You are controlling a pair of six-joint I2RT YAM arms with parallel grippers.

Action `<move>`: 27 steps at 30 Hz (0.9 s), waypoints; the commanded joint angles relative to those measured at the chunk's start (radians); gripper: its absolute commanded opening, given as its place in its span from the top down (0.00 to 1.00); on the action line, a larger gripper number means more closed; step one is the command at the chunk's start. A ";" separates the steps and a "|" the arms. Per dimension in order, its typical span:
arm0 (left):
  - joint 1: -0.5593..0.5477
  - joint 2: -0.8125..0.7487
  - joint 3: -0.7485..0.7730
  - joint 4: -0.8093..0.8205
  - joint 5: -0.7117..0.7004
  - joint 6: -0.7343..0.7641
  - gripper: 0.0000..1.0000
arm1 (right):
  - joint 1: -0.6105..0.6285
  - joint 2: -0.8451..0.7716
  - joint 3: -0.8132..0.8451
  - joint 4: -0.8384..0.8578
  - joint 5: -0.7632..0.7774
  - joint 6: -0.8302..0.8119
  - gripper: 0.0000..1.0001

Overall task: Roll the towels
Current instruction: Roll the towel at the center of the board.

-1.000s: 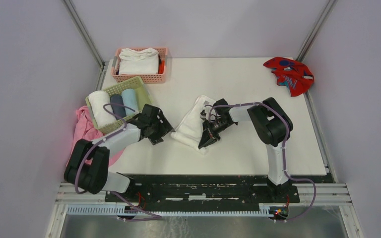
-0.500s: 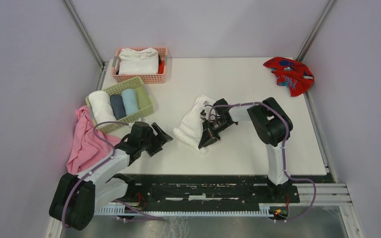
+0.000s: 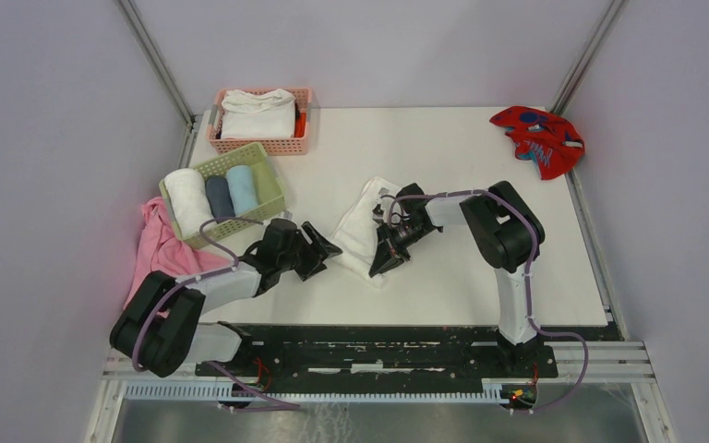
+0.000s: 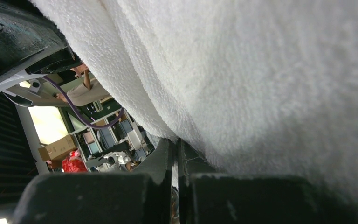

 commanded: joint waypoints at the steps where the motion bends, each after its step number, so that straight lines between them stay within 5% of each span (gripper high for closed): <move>1: -0.011 0.061 0.031 0.061 -0.037 -0.080 0.28 | -0.001 0.038 -0.001 -0.071 0.138 -0.010 0.97; 13: -0.010 0.211 0.098 -0.183 -0.148 -0.154 0.53 | 0.043 -0.181 0.030 -0.159 0.342 -0.085 0.76; 20: -0.010 0.236 0.177 -0.308 -0.179 -0.115 0.52 | 0.183 -0.430 0.050 -0.217 0.780 -0.202 0.53; 27: -0.010 0.262 0.196 -0.329 -0.158 -0.099 0.51 | 0.431 -0.527 0.049 -0.136 1.106 -0.312 0.50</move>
